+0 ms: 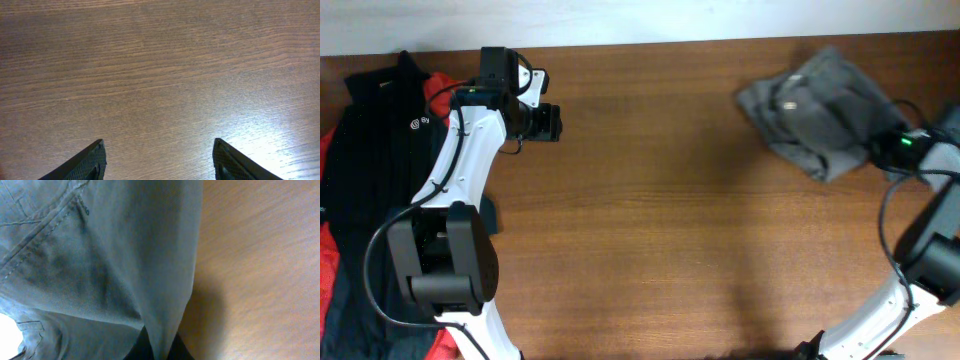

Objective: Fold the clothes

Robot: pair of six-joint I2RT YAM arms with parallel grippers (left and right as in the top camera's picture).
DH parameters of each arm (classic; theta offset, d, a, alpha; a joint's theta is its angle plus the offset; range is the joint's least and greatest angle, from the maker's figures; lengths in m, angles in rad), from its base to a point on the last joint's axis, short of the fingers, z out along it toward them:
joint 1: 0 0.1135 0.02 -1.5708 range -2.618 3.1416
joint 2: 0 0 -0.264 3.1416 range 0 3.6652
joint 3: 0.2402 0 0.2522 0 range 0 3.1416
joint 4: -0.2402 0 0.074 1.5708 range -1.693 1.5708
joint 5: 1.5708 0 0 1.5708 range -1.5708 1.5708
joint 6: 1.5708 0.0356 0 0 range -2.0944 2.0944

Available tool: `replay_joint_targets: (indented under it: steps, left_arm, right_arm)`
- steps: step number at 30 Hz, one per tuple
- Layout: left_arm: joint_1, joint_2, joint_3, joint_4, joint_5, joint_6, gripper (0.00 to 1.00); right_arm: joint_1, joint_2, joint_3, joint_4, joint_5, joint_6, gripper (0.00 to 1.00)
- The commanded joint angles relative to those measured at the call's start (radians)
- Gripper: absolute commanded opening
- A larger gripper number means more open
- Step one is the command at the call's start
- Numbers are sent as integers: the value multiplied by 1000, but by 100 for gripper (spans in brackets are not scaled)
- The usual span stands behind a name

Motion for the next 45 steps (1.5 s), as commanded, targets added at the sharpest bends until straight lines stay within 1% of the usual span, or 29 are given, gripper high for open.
replay_joint_targets:
  steps: [1, 4, 8, 11, 14, 16, 20, 22, 23, 24, 25, 26, 28, 30, 31, 33, 34, 35, 36, 37, 38, 39, 40, 41, 45]
  left_arm:
    - [3, -8, 6, 17, 0, 1, 68]
    - [3, -8, 6, 27, 0, 1, 68]
    - [2, -8, 6, 26, 0, 1, 68]
    - [-8, -8, 6, 27, 0, 0, 68]
    - [-20, -8, 6, 27, 0, 0, 68]
    - [-31, -8, 6, 27, 0, 1, 68]
    - [-48, -8, 6, 37, 0, 1, 68]
    - [-48, -8, 6, 46, 0, 1, 68]
    - [-48, -8, 6, 48, 0, 1, 68]
    - [-48, -8, 6, 49, 0, 1, 68]
    - [-48, -8, 6, 49, 0, 1, 68]
    - [-48, -8, 6, 48, 0, 1, 68]
    - [-48, -8, 6, 49, 0, 1, 68]
    - [-48, -8, 6, 49, 0, 1, 68]
    - [-48, -8, 6, 49, 0, 1, 68]
    - [-48, -8, 6, 49, 0, 1, 68]
    - [-48, -8, 6, 49, 0, 1, 68]
    - [-48, -8, 6, 49, 0, 1, 68]
    - [-48, -8, 6, 49, 0, 1, 68]
    - [-48, -8, 6, 49, 0, 1, 68]
    - [-48, -8, 6, 49, 0, 1, 68]
    - [-48, -8, 6, 49, 0, 1, 68]
    - [-48, -8, 6, 49, 0, 1, 68]
    - [-48, -8, 6, 49, 0, 2, 68]
    - [-48, -8, 6, 49, 0, 1, 68]
  right_arm:
    - [-65, -2, -5, 26, -18, 50, 4]
    - [-54, -2, -6, 35, -20, 50, 4]
    - [45, -2, -6, 80, 22, 71, 4]
    - [148, -2, -6, 91, 156, 236, 4]
    - [199, -2, -6, 133, 226, 345, 4]
    - [211, -2, -6, 163, 262, 390, 4]
    - [203, -2, -6, 264, 280, 395, 6]
    - [202, -2, -6, 294, 285, 394, 9]
    - [202, -2, -6, 294, 284, 394, 12]
    - [202, -2, -6, 285, 282, 389, 23]
    - [202, -2, -6, 279, 269, 346, 45]
    - [200, -4, -5, 278, 233, 212, 67]
    - [185, -22, -5, 223, 198, 48, 70]
    - [165, -51, -5, 169, 182, -89, 71]
    - [150, -76, -3, 137, 161, -182, 71]
    - [124, -135, 4, 76, 99, -347, 68]
    - [116, -178, 5, 36, 81, -441, 65]
    - [117, -200, 6, 18, 85, -481, 60]
    - [121, -230, 6, 0, 84, -540, 47]
    - [129, -245, 6, -5, 85, -569, 34]
    - [147, -257, 6, -6, 85, -612, 14]
    - [159, -257, 7, -4, 85, -630, 9]
    - [175, -256, 7, 0, 85, -637, 5]
    - [208, -239, 7, 6, 84, -636, 4]
    - [307, -147, 7, 122, 130, -636, 4]
